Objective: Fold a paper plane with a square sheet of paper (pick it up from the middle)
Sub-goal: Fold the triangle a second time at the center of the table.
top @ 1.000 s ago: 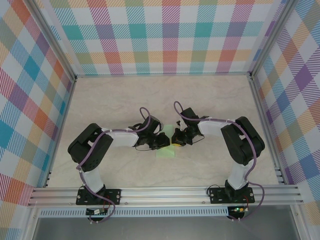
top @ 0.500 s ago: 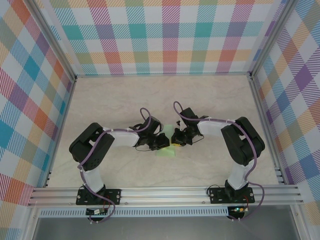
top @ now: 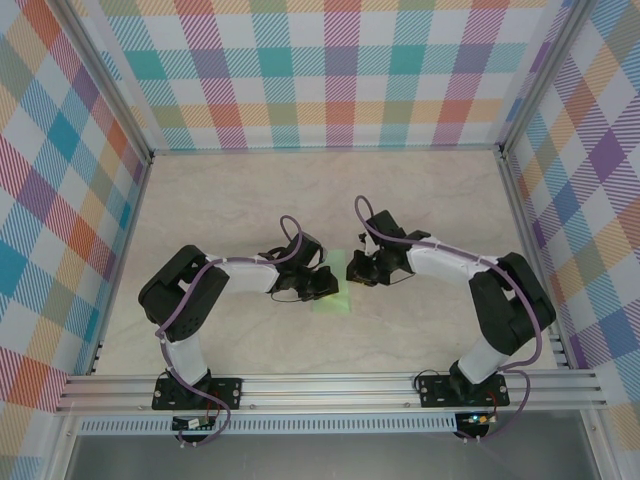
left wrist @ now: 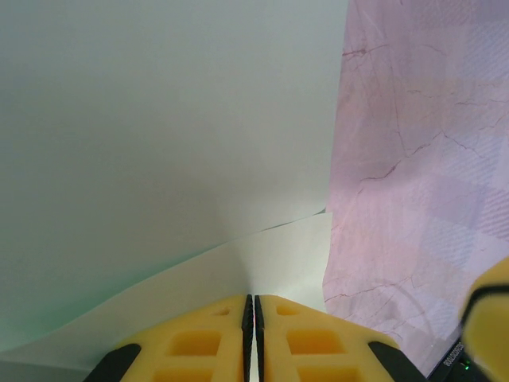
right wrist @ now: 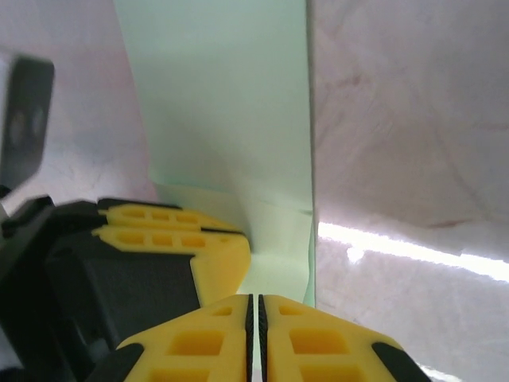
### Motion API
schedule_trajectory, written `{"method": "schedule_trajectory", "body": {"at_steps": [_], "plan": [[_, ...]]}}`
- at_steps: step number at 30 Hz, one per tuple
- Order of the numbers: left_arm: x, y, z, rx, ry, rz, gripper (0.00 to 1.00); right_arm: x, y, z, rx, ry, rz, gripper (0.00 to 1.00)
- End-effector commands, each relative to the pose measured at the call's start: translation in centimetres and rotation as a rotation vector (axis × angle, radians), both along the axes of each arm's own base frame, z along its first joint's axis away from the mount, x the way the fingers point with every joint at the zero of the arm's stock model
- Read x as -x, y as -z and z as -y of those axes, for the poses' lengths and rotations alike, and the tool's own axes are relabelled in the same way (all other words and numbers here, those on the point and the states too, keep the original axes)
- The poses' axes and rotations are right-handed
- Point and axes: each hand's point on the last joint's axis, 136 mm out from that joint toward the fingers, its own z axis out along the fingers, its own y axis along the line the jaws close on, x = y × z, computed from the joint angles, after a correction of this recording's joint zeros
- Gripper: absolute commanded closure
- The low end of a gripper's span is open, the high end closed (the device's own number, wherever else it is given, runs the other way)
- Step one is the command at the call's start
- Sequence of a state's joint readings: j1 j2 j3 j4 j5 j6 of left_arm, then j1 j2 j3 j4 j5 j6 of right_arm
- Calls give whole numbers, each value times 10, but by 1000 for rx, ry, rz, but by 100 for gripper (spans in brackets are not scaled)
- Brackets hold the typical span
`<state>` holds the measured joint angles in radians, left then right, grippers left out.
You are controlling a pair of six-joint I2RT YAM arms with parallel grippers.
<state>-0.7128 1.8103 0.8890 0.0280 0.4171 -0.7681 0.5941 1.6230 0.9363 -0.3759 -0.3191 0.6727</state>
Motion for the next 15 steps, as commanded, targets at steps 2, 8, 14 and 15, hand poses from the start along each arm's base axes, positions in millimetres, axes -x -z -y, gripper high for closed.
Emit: {"method": "schedule_trajectory", "body": {"at_steps": [2, 8, 14, 15], "plan": [[7, 18, -15, -96, -21, -46, 87, 30, 2, -7, -48, -42, -78, 88], [7, 19, -17, -102, -40, -53, 87, 53, 5, -15, -69, -100, -103, 88], [6, 19, -16, -96, -56, -59, 87, 56, 11, -20, -31, -118, -105, 88], [6, 19, -16, -95, -57, -62, 87, 55, 13, -20, -20, -117, -106, 88]]}}
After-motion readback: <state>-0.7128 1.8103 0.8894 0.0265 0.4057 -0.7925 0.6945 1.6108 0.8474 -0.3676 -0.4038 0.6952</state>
